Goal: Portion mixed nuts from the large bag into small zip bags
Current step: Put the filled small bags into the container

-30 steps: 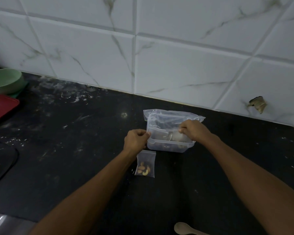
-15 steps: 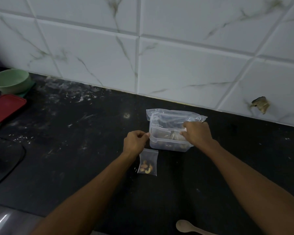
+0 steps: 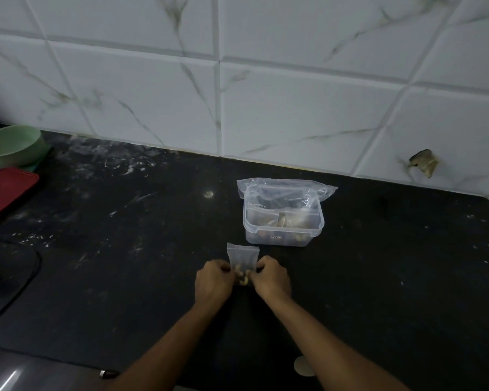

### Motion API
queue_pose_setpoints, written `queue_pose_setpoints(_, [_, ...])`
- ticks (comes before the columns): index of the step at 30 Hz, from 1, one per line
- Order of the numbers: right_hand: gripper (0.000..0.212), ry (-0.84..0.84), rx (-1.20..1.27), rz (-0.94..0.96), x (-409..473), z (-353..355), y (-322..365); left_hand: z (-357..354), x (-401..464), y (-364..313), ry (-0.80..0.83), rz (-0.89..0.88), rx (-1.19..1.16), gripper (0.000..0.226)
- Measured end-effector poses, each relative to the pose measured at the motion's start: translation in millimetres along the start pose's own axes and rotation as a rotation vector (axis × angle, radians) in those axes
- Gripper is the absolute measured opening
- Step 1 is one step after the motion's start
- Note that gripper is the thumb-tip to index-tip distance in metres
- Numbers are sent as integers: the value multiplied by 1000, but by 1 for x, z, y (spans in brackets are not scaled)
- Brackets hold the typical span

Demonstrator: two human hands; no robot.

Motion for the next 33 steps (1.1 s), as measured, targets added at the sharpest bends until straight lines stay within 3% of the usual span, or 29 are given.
queue_pose_setpoints(7, [9,197,230,-90,-18,11,-5,7,-14,5,-18,55,-180,7])
queue_pose_setpoints(10, [25,265,381,-77,-27,27,-4,14,-20,3,-48,-9,-176,8])
queue_pose_setpoints(13, [44,333,374,-13,-29,42,3,18,-26,-4,-60,-102,-145,11])
queue_pose_setpoints(24, [15,328,214,324,8,132,42,38,-15,-62,-1,-489,-292,8])
queue_pose_setpoints(29, [16,119,228,396,42,175,70,42,18,-81,-127,-350,-347,17])
queue_pose_setpoints(33, [12,83,190,337,73,162,68,26,40,-78,-51,-130,-381,22])
Point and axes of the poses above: each hand's wrist, its own x-axis towards the middle knuckle, its own z-axis out of the back of the hand, y = z × x, the point moved 2 cm from there along x, towards the middle knuckle, and after that the axes turned 8 degrees about -y, right-handed, at the moved point
